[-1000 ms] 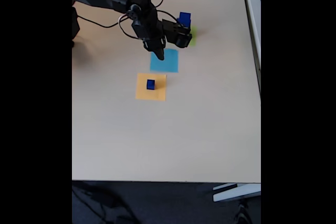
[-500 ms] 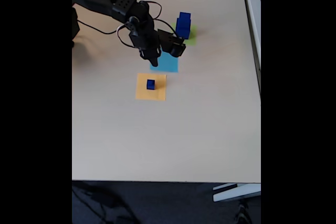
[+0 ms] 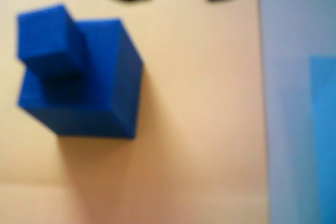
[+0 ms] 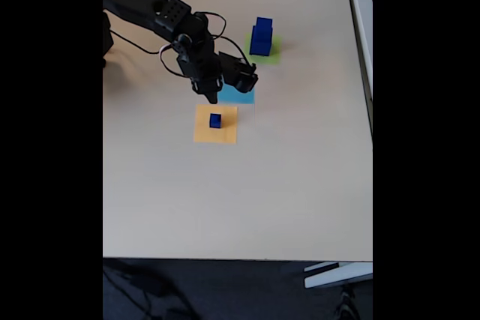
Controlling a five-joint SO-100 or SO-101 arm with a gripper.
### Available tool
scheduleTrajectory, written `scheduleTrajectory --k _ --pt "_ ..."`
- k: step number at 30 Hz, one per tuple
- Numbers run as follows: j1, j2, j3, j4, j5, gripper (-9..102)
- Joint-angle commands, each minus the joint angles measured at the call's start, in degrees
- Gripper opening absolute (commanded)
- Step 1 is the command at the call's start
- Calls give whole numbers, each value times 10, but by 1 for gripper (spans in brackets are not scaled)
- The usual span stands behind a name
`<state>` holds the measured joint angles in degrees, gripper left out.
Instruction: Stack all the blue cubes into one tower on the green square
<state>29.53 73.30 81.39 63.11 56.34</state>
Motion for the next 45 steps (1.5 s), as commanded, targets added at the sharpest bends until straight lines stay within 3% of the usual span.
scheduleTrajectory --k 1,17,45 --pt "6 54 -13 -7 -5 5" --pt "27 37 -29 -6 -8 12" --pt "35 -29 -53 -57 -2 12"
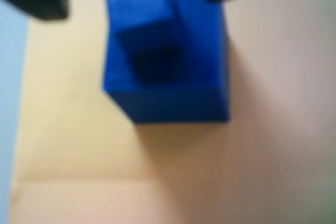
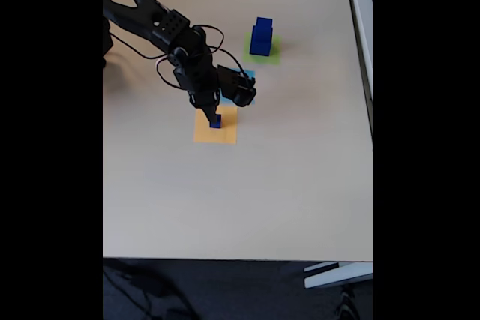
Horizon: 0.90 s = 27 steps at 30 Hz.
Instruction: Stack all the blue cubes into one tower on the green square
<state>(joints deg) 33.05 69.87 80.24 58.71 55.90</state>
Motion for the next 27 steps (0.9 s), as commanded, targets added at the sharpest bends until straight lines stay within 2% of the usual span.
scheduleTrajectory --k 1,18,27 --pt "0 4 -41 -14 2 12" --pt "4 -3 -41 -20 -7 9" --pt "4 -4 -37 -23 -9 0"
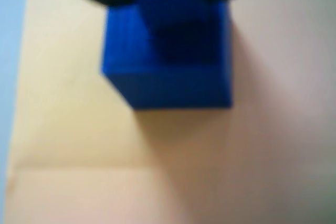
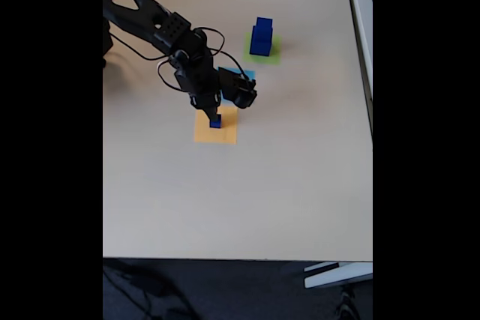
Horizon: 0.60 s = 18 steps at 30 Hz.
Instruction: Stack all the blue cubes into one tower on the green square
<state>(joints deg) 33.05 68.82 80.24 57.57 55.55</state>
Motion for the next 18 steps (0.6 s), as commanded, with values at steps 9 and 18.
scheduleTrajectory --k 9,18 --pt "-1 26 -35 -6 -9 0" --pt "-38 67 -62 36 31 0"
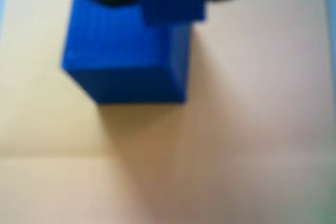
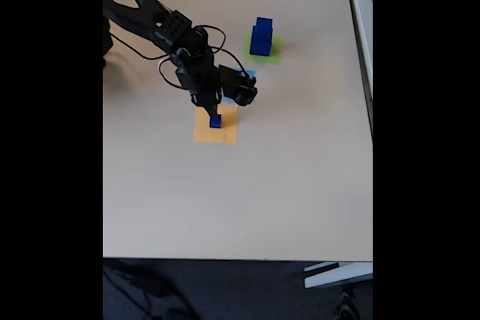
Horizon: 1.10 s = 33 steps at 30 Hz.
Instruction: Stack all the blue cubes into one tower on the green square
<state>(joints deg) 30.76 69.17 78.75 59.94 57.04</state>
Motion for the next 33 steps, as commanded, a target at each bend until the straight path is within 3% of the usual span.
scheduleTrajectory --k 1,9,33 --pt "-18 67 -49 16 22 0" --pt "-62 80 -51 21 79 0" --pt "-134 -36 -43 -81 156 0"
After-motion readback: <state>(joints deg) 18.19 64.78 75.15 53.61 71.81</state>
